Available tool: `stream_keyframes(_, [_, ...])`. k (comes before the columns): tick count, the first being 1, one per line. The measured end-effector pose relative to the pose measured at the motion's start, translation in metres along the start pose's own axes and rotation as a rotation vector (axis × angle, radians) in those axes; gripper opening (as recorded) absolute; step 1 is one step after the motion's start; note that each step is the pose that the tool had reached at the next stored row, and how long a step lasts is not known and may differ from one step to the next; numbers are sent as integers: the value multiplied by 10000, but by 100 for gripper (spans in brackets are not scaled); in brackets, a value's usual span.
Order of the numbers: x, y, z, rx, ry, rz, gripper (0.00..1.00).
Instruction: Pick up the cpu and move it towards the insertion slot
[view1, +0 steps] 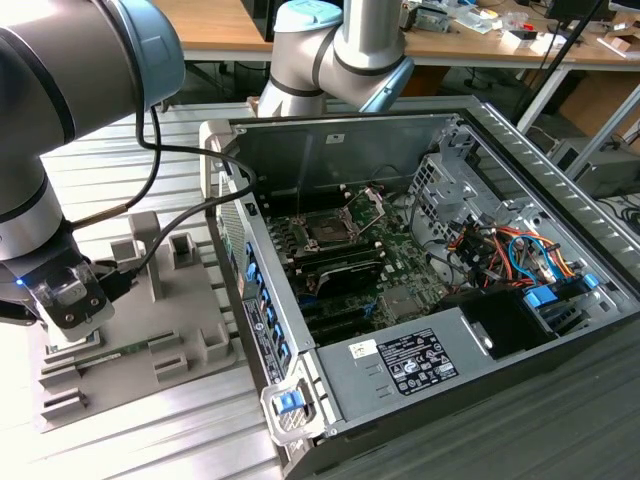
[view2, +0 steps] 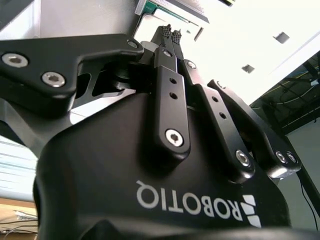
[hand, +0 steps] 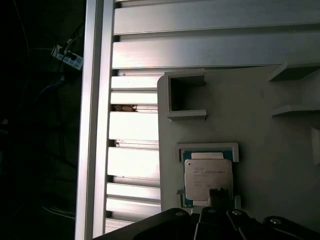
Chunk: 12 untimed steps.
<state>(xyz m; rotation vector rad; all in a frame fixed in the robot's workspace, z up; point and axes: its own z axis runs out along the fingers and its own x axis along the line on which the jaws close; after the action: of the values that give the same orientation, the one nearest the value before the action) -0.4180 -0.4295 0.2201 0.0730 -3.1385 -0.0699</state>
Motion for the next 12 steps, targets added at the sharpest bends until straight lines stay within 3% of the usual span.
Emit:
stream_keyframes(9, [0, 0, 1, 1, 0, 0, 54])
stream_keyframes(12, [0, 0, 1, 1, 0, 0, 60])
